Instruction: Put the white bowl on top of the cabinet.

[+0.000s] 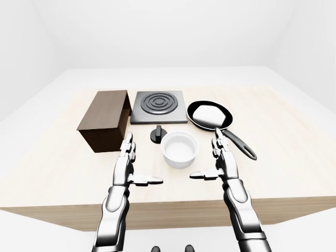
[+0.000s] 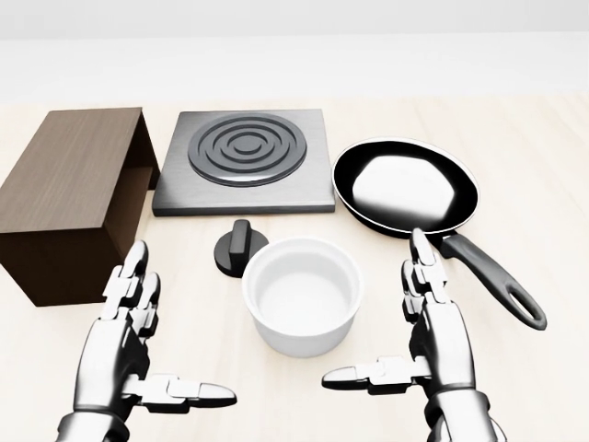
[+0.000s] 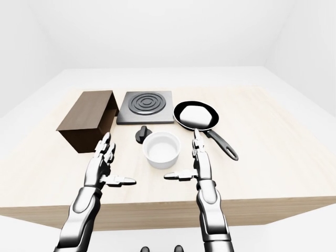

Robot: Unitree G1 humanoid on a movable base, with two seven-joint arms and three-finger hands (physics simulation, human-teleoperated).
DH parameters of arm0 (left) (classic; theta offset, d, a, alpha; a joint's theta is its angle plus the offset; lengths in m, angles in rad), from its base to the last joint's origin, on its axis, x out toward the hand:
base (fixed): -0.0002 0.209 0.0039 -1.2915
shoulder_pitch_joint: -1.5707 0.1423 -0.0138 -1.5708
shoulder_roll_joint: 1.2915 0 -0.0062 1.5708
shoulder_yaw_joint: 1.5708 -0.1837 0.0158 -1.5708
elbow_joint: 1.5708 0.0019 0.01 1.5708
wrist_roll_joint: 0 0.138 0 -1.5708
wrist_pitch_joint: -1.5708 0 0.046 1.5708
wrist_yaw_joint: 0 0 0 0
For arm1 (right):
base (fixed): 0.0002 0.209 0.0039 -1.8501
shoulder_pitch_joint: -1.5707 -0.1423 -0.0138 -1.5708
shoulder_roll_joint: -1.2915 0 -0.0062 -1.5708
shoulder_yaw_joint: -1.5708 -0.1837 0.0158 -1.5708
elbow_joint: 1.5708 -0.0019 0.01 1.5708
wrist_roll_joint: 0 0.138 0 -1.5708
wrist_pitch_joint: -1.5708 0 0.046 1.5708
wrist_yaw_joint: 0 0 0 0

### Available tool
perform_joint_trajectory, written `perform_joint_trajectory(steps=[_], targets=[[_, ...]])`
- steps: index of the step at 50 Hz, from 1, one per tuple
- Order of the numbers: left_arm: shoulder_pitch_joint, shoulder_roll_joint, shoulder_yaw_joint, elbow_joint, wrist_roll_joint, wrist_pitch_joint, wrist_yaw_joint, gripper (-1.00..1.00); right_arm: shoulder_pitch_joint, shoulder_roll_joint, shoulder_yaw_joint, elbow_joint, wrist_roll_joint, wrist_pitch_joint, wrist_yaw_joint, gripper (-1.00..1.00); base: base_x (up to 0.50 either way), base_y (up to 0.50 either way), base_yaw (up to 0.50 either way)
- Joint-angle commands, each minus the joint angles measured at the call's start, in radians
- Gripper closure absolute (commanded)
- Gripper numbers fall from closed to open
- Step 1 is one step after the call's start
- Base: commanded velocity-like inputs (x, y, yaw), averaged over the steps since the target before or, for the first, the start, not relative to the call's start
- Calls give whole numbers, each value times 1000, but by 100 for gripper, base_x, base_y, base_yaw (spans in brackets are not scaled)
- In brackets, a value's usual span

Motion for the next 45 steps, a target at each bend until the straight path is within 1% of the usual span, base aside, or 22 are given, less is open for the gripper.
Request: perform_joint_trajectory(steps=[1,2,4,5,6,7,8,9,10,14,26,33,36,37,39,41,42,44,45], targets=[[12,-1,-23,8,18,-8,-18,-100,1,-2,-5,-5,20,-1,10,-100,0,0,0],[13,0,-29,14,30,-10,-20,-100,1,-3,-6,-8,21,1,10,-100,0,0,0],[18,0,-44,22,74,-36,-6,-100,3,-4,-10,-19,21,4,7,-100,0,0,0],[22,-2,-51,20,89,-39,-4,-100,5,-5,-11,-26,19,9,6,-100,0,0,0],[32,-3,-65,4,105,-32,-6,-100,7,-7,-13,-37,20,19,6,-100,0,0,0],[42,-3,-75,-14,121,-34,-6,-100,9,-8,-16,-47,23,24,10,-100,0,0,0],[53,-5,-84,-47,139,-29,3,-100,12,-10,-19,-56,23,26,11,-100,0,0,0],[-137,-42,-191,-133,389,51,82,-100,46,-30,-63,-163,58,60,24,-100,0,0,0],[-151,-50,-196,-137,410,51,79,-100,48,-28,-69,-171,59,62,27,-100,0,0,0],[-158,-59,-195,-143,434,51,73,-100,46,-24,-74,-170,56,63,32,-100,0,0,0],[-196,-71,-184,-98,447,51,80,-100,54,-21,-79,-191,59,71,39,-100,0,0,0],[-221,-83,-198,-134,500,51,71,-100,55,-21,-81,-198,60,77,41,-100,0,0,0],[-229,-82,-208,-115,546,51,81,-100,55,-22,-84,-201,63,79,43,-100,0,0,0],[-229,-83,-208,-114,548,51,80,-100,55,-22,-84,-201,63,79,43,-100,0,0,0],[-228,-84,-222,-108,587,51,70,-100,57,-22,-86,-205,66,81,44,-100,0,0,0],[-227,-86,-221,-108,591,51,68,-100,57,-22,-87,-206,66,82,45,-100,0,0,0],[-223,-80,-244,-94,648,51,71,-100,57,-23,-89,-209,69,85,46,-100,0,0,0],[-221,-92,-243,-103,667,51,58,-100,58,-23,-91,-213,71,87,46,-100,0,0,0],[-223,-91,-249,-106,697,51,48,-100,59,-23,-92,-217,73,89,48,-100,0,0,0]])
